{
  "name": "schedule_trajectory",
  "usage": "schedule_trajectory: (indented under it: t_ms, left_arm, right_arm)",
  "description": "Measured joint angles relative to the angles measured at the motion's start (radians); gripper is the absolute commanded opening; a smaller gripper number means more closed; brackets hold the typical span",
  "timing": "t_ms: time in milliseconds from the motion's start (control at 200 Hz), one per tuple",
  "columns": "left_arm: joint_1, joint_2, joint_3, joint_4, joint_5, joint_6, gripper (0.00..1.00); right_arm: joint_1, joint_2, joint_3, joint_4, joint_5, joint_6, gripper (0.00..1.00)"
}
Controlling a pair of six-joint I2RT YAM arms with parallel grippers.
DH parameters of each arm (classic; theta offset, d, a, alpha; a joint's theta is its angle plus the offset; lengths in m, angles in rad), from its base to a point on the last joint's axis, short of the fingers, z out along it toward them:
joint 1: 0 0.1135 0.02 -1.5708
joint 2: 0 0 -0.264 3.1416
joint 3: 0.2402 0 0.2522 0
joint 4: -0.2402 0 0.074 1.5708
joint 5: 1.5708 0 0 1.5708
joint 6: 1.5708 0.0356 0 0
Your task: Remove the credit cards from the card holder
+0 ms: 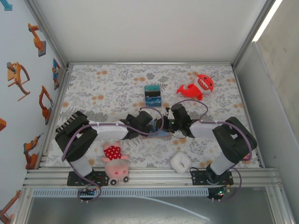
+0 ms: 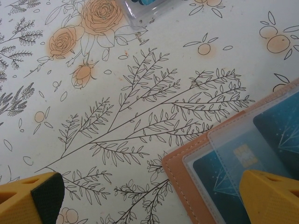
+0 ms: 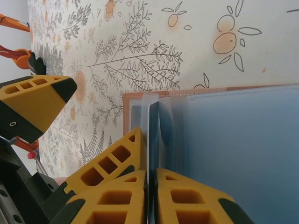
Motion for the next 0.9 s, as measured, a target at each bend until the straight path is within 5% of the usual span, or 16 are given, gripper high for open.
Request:
schedule_trajectory:
  t_ms: [506, 896]
  left_arm:
    - [0.0, -0.046, 0.0, -0.055, -0.023, -0.003, 0.97]
    - [0.0, -0.317, -0.038, -0.039, -0.043, 0.003, 0.97]
  right_arm:
    - [0.002, -0.186, 0.063, -0.312, 0.132, -0.153, 0.03]
    - [0.002, -0.359, 0.108, -0.482, 0.161, -0.38, 0.0]
